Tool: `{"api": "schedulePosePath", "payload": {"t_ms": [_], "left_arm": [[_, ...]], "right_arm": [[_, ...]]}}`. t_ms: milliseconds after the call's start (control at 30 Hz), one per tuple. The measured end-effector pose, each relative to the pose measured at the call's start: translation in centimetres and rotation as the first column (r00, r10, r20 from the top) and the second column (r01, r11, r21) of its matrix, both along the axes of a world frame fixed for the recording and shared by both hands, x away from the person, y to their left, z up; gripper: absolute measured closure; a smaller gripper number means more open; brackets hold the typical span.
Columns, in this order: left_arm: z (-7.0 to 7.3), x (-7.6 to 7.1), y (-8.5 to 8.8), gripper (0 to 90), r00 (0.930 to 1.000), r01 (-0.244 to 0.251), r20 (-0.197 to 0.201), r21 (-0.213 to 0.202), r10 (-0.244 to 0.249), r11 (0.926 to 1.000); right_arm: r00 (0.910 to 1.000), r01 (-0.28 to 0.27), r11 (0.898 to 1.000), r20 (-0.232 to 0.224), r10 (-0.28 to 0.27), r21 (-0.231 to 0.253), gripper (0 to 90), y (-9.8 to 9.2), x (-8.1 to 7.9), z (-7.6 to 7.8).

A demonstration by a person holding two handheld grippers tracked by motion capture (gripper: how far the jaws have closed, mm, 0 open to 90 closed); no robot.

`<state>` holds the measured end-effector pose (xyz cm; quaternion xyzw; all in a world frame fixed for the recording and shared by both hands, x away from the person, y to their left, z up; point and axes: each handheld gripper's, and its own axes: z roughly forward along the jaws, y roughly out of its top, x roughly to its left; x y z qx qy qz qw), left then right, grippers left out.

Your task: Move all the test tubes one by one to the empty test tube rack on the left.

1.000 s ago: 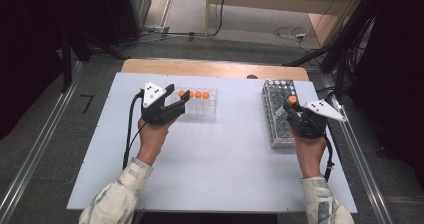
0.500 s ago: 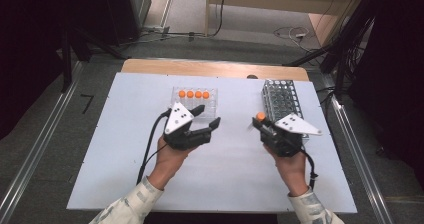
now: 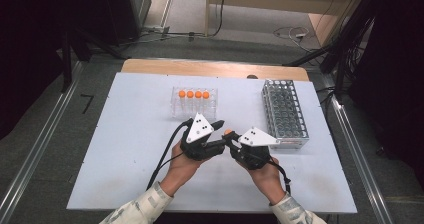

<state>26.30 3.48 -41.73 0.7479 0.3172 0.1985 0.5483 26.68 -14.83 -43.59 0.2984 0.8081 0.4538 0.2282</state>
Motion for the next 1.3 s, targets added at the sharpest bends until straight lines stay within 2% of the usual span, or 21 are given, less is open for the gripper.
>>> {"api": "schedulePosePath", "payload": {"t_ms": [133,300,500,567,633,733,800,867,1033,1200,1267,1300], "left_arm": [[-0.3,0.1,-0.3,56.4,0.9999,0.006,-0.012,0.023,-0.006,0.9997],[-0.6,0.1,-0.4,68.3,0.9999,0.005,-0.013,0.028,-0.005,0.9996],[-0.5,0.1,-0.2,70.7,0.9997,-0.011,-0.02,0.021,0.012,0.9997],[-0.2,0.1,0.1,70.8,0.9997,-0.021,-0.011,0.009,0.021,0.9997],[0.3,0.3,0.9,70.9,0.9992,-0.041,-0.003,-0.004,0.041,0.9992],[1.5,0.9,3.1,70.9,0.9949,-0.1,0.01,-0.033,0.1,0.9944],[2.4,1.4,4.8,70.9,0.989,-0.147,0.012,-0.062,0.148,0.9872],[3.4,1.9,6.6,70.9,0.9801,-0.196,0.019,-0.078,0.198,0.9775],[5.1,3.4,10.0,70.9,0.9469,-0.316,0.033,-0.084,0.32,0.9449],[5.4,5.3,11.7,70.8,0.9157,-0.398,0.035,-0.06,0.4,0.9154],[5.2,6.1,11.9,70.8,0.9078,-0.416,0.034,-0.057,0.418,0.9077],[5.1,6.4,12.0,70.9,0.9014,-0.429,0.036,-0.057,0.431,0.9014]], "right_arm": [[1.0,-0.002,1.0,-0.001,0.002,-0.005,71.6,0.1,0.0,-0.1],[1.0,-0.001,1.0,0.001,0.001,-0.006,71.6,0.3,-0.2,-0.1],[1.0,-0.003,1.0,-0.008,0.003,-0.002,70.4,0.4,-0.2,-0.2],[0.9997,-0.019,1.0,-0.012,0.019,0.002,63.5,0.4,-0.2,-0.2],[0.9994,-0.027,1.0,-0.02,0.027,0.003,47.4,0.3,-0.1,-0.1],[0.9994,-0.018,1.0,-0.029,0.018,0.004,39.3,-0.5,-0.2,0.0],[0.9993,0.005,1.0,-0.038,-0.005,0.015,37.1,-1.6,-0.1,0.1],[0.9987,0.031,0.999,-0.04,-0.03,0.025,36.9,-2.9,-0.1,0.2],[0.995,0.092,0.995,-0.042,-0.091,0.034,36.7,-5.9,0.0,0.2],[0.9895,0.139,0.99,-0.044,-0.137,0.038,36.7,-7.9,0.0,0.1],[0.988,0.15,0.988,-0.045,-0.148,0.043,36.8,-8.5,0.1,0.0],[0.9872,0.154,0.987,-0.048,-0.152,0.043,36.8,-8.7,0.1,0.0]]}}
